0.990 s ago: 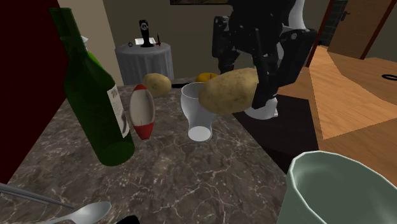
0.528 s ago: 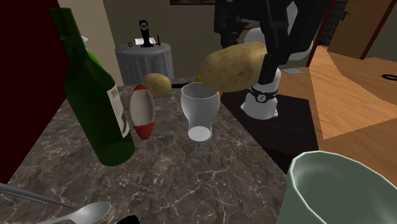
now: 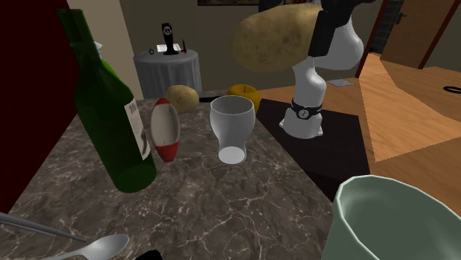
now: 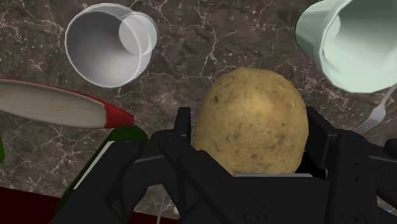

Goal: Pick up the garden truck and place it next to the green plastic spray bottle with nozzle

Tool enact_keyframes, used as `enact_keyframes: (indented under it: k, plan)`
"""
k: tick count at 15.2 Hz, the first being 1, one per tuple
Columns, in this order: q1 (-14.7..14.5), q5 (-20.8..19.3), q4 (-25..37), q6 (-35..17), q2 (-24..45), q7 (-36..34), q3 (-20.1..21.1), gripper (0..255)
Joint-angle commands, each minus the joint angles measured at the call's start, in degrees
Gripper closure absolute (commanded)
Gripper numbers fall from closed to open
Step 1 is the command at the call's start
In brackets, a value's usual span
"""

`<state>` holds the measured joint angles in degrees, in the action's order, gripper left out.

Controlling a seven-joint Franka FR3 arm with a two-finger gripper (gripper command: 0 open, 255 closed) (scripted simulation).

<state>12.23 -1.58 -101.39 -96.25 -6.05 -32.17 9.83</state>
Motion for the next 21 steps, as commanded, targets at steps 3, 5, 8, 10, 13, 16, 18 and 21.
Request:
enact_keyframes:
  k: [3,5,8,10,13,16,18,21]
  plan:
    - [0.0,-0.1,3.6,3.0,0.7,0.0,0.1,255]
    - [0.0,-0.2,5.6,4.6,1.0,0.0,0.1,255]
    - [0.0,-0.3,8.5,6.9,1.6,0.0,0.1,255]
    - [1.2,-0.3,8.5,6.8,1.6,2.8,-1.4,255]
    - [3.1,-0.5,8.9,6.6,2.1,6.9,-3.6,255]
    - [5.0,-0.6,10.0,6.6,3.0,10.9,-5.8,255]
    - [6.3,-0.7,11.1,6.6,4.0,13.6,-7.2,255]
    - [8.2,-0.7,13.3,6.8,5.9,17.6,-9.2,255]
